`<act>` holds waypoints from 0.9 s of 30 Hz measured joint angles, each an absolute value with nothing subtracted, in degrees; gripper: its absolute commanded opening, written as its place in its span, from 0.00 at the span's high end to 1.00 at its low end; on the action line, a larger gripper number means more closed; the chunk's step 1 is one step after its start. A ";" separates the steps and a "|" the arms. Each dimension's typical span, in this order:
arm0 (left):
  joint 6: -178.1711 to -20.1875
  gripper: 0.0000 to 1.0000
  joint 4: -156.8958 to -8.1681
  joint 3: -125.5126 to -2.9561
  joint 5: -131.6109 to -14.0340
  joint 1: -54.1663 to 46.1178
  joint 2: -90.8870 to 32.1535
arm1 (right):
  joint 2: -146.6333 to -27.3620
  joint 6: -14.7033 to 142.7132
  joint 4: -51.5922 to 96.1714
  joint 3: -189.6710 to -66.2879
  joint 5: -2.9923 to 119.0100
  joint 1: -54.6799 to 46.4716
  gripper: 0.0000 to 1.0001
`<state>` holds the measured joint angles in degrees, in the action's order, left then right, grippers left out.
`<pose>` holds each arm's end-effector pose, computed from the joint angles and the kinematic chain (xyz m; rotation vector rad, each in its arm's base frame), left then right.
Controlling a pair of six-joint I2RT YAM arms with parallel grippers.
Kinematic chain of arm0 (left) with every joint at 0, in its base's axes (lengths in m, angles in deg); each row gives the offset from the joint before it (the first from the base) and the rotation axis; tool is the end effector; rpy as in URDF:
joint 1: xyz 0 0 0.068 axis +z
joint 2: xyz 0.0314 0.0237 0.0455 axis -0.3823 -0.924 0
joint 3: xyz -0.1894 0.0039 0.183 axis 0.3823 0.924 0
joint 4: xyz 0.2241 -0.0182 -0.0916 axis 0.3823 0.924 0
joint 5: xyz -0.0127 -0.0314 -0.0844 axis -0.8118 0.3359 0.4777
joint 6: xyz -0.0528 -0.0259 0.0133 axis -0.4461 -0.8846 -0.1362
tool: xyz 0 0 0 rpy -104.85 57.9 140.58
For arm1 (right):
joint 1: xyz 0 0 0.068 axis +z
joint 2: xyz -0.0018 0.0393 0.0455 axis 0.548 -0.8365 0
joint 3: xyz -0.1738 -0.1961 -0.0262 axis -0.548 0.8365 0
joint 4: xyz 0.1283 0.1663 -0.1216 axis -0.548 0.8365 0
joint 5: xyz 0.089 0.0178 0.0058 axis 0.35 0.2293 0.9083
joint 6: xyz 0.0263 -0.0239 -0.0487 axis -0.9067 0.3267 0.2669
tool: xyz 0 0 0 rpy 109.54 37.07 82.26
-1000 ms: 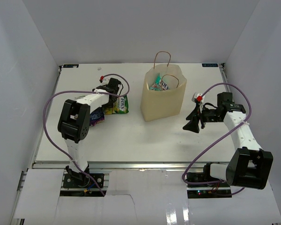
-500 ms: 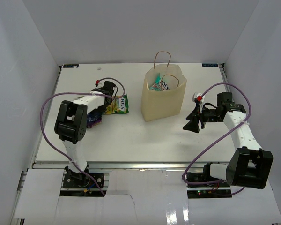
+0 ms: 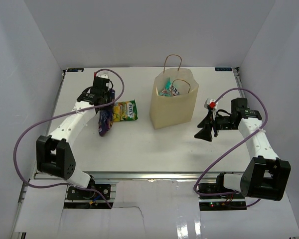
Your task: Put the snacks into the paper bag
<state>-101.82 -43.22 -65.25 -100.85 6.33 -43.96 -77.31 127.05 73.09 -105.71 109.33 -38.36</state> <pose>0.3124 -0.0747 0.2662 -0.0971 2.4451 0.2030 0.2080 0.0197 0.2509 -1.1454 1.8757 0.8606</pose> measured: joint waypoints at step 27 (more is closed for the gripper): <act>-115.65 1.00 -45.49 -52.20 -66.25 5.90 -17.16 | -65.68 138.81 58.84 -111.61 93.83 8.40 0.10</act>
